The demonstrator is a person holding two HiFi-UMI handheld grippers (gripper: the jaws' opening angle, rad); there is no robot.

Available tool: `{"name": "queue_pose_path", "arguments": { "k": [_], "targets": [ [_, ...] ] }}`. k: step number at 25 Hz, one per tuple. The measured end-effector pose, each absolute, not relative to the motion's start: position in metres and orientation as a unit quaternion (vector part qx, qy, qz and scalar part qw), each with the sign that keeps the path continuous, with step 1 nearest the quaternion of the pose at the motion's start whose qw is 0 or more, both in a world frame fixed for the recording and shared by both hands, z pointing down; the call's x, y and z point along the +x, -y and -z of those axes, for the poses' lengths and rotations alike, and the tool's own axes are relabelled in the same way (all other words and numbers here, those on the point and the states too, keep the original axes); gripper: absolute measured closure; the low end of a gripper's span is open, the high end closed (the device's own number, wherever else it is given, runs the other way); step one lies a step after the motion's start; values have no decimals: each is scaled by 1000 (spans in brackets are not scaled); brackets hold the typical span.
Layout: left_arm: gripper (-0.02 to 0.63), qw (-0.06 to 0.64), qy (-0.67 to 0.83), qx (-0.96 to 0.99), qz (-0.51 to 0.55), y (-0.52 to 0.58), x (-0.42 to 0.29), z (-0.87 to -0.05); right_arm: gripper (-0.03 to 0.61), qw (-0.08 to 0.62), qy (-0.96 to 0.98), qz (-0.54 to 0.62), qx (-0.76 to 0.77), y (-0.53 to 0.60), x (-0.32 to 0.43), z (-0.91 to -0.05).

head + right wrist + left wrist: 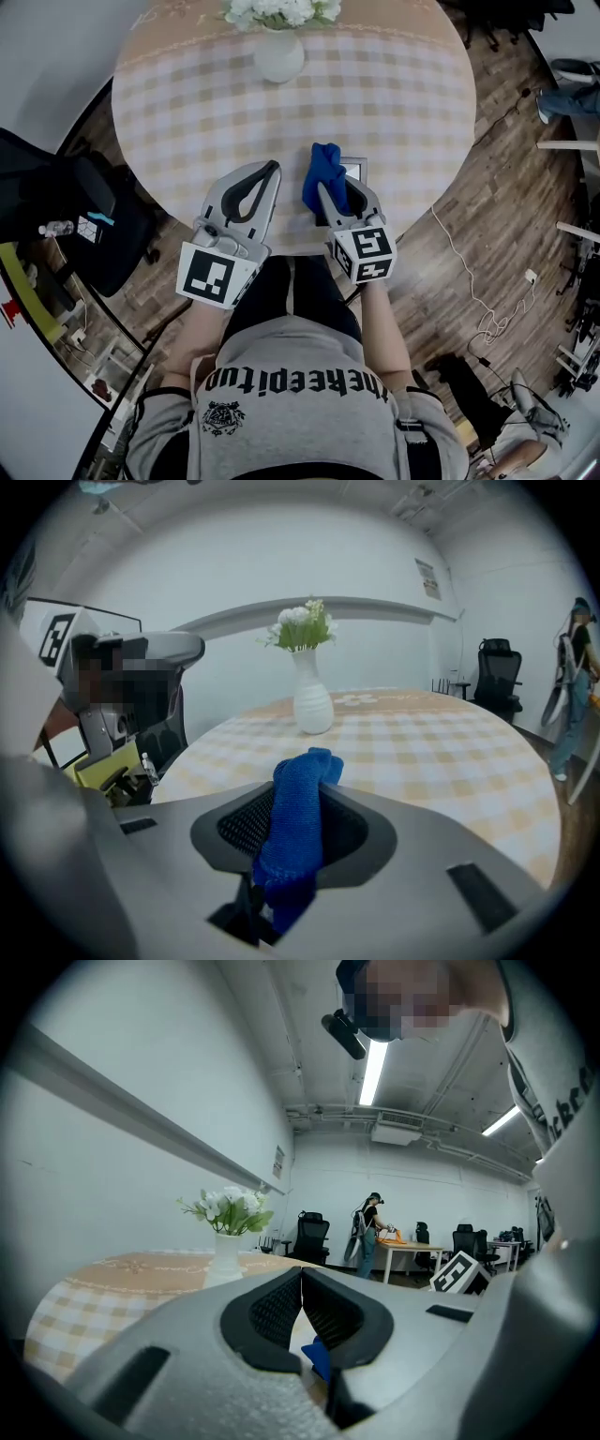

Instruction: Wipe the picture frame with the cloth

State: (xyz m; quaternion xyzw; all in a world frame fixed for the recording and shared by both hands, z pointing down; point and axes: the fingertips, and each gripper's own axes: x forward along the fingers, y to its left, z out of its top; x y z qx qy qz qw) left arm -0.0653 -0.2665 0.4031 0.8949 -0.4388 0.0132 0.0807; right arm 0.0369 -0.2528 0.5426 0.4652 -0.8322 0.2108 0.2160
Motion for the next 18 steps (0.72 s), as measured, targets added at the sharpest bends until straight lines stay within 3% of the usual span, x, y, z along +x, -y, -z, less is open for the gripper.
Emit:
{"name": "queue_pose_path", "arguments": {
  "k": [6, 18],
  "targets": [
    [597, 85, 464, 882, -21, 274, -80, -410, 454, 306, 812, -226, 444, 259, 34, -579],
    [597, 90, 472, 877, -22, 276, -75, -409, 459, 342, 784, -235, 462, 265, 64, -589]
  ]
}}
